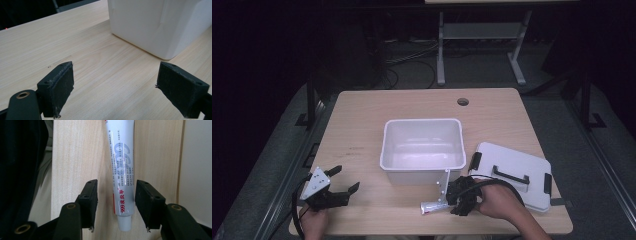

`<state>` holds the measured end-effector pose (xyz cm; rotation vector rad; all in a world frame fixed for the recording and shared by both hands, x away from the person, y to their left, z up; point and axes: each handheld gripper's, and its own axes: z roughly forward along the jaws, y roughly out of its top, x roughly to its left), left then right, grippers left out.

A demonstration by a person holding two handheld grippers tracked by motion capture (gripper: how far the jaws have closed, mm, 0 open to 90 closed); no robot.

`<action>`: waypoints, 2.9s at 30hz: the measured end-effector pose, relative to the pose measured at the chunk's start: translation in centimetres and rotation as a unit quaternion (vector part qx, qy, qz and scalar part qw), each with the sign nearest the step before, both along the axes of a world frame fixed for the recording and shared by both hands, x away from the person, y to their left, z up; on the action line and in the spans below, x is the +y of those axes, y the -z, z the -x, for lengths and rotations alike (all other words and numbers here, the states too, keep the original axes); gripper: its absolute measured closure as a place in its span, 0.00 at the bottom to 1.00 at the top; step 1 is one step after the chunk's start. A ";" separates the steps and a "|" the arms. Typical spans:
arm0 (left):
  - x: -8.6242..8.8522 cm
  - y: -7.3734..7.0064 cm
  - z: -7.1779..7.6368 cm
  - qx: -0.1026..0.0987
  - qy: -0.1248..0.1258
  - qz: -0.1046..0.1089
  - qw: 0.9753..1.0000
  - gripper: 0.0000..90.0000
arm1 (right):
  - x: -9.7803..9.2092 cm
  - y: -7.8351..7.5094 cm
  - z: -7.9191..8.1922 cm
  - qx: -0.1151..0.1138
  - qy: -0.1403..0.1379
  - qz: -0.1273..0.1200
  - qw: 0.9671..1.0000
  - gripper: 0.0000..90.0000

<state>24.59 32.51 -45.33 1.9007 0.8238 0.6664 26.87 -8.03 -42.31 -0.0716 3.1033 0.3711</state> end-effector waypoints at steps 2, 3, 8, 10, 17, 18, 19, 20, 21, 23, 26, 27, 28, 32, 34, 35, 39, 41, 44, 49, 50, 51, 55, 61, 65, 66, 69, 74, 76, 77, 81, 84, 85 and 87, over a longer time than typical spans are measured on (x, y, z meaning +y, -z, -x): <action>0.0 0.0 0.0 0.000 0.000 0.000 1.000 0.15 | 0.1 0.1 0.0 -0.001 -0.001 0.002 1.000 0.59; -0.1 0.0 0.0 0.000 0.000 0.000 1.000 0.15 | 0.2 0.2 0.0 -0.001 -0.002 0.004 1.000 0.59; 0.0 0.0 0.0 0.000 0.000 0.000 1.000 0.15 | 0.5 0.5 -0.1 -0.003 -0.005 0.012 1.000 0.61; 0.0 0.0 0.0 -0.001 0.000 0.000 1.000 0.15 | 0.6 0.6 -0.1 -0.002 -0.006 0.014 1.000 0.62; 0.0 0.0 0.0 -0.001 0.000 0.000 1.000 0.15 | 1.0 0.9 -0.1 -0.005 -0.012 0.020 1.000 0.65; 0.0 0.0 0.0 0.000 0.000 0.000 1.000 0.15 | 1.1 1.0 -0.1 -0.006 -0.012 0.022 1.000 0.65; 0.0 0.0 0.0 0.000 0.000 0.000 1.000 0.15 | 1.1 1.0 -0.1 -0.007 -0.013 0.023 1.000 0.66; 0.0 0.0 0.0 0.000 0.000 0.000 1.000 0.15 | 1.2 1.0 -0.1 -0.008 -0.014 0.024 1.000 0.66; 0.0 0.0 0.0 -0.001 0.000 0.000 1.000 0.15 | 1.2 1.1 -0.1 -0.008 -0.014 0.025 1.000 0.67; 0.0 0.0 0.0 -0.001 -0.001 0.001 1.000 0.15 | 1.3 1.1 -0.1 -0.009 -0.015 0.026 0.999 0.68; 0.0 0.0 0.0 -0.001 -0.001 0.000 1.000 0.15 | 1.4 1.2 -0.2 -0.007 -0.017 0.028 0.999 0.70; 0.0 0.0 0.0 -0.001 -0.001 0.000 1.000 0.15 | 1.4 1.2 -0.2 -0.007 -0.018 0.028 0.999 0.71; 0.0 0.0 0.0 -0.001 -0.001 0.000 1.000 0.15 | 1.4 1.2 -0.2 -0.007 -0.018 0.028 0.999 0.71; 0.0 0.0 0.0 0.000 0.000 0.000 1.000 0.15 | 1.5 1.2 -0.2 -0.006 -0.020 0.029 0.999 0.74; 0.0 0.0 0.0 -0.001 0.000 0.000 1.000 0.15 | 1.5 1.2 -0.2 -0.006 -0.021 0.029 0.999 0.74; 0.0 0.0 0.0 -0.001 0.000 0.001 1.000 0.15 | 1.5 1.2 -0.2 -0.007 -0.020 0.029 0.999 0.74; 0.0 0.0 0.0 -0.001 0.000 0.001 1.000 0.15 | 1.5 1.2 -0.2 -0.006 -0.021 0.030 0.999 0.75; 0.0 0.0 0.0 -0.001 -0.001 0.001 1.000 0.15 | 1.5 1.2 -0.1 -0.005 -0.022 0.031 0.999 0.75; 0.0 0.0 0.0 -0.001 0.000 0.000 1.000 0.15 | 1.5 1.2 -0.1 -0.003 -0.025 0.031 0.999 0.76; 0.0 0.0 0.0 -0.001 -0.001 0.000 1.000 0.15 | 1.6 1.2 -0.1 0.002 -0.024 0.032 0.999 0.76; 0.0 0.0 0.0 -0.001 -0.001 0.001 1.000 0.15 | 1.6 1.2 -0.1 0.002 -0.025 0.032 0.999 0.76; 0.0 0.0 0.0 -0.002 -0.001 0.001 1.000 0.15 | 1.6 1.2 -0.1 0.001 -0.025 0.033 0.999 0.76; 0.0 0.0 0.0 -0.001 -0.001 0.001 1.000 0.15 | 1.6 1.2 0.0 0.006 -0.024 0.034 0.999 0.76; 0.0 0.0 0.0 -0.001 -0.001 0.001 1.000 0.15 | 1.6 0.9 0.2 0.007 -0.023 0.032 0.999 0.76; 0.0 0.0 0.0 -0.001 -0.001 0.000 1.000 0.15 | 1.5 0.7 0.3 0.011 -0.021 0.025 0.999 0.76; 0.0 0.0 0.0 -0.001 -0.001 0.000 1.000 0.15 | 1.4 0.5 0.3 0.011 -0.022 0.023 0.999 0.76; 0.0 0.0 0.0 -0.001 0.000 0.001 1.000 0.15 | 1.4 0.2 0.4 0.012 -0.021 0.017 1.000 0.76; 0.0 0.0 0.0 -0.001 0.000 0.001 1.000 0.15 | 1.3 -0.3 0.6 0.010 -0.023 0.014 1.000 0.76; 0.0 0.0 0.0 -0.001 0.000 0.000 1.000 0.15 | 1.3 -0.6 0.7 0.008 -0.025 0.015 1.000 0.76; 0.0 0.0 0.0 -0.001 0.000 0.000 1.000 0.15 | 1.3 -0.8 0.7 0.007 -0.024 0.016 1.000 0.76; 0.0 0.0 0.0 -0.001 0.000 0.001 1.000 0.15 | 1.3 -1.3 0.7 0.003 -0.026 0.014 1.000 0.76; 0.0 0.0 0.0 -0.001 0.000 0.000 1.000 0.15 | 1.2 -1.7 0.7 0.006 -0.023 0.008 1.000 0.76; 0.0 0.0 0.0 -0.001 0.000 0.001 1.000 0.15 | 1.2 -1.9 0.7 0.005 -0.023 0.008 1.000 0.76; 0.0 0.0 0.0 -0.001 0.000 0.001 1.000 0.15 | 1.2 -2.2 0.8 0.003 -0.022 0.007 1.000 0.76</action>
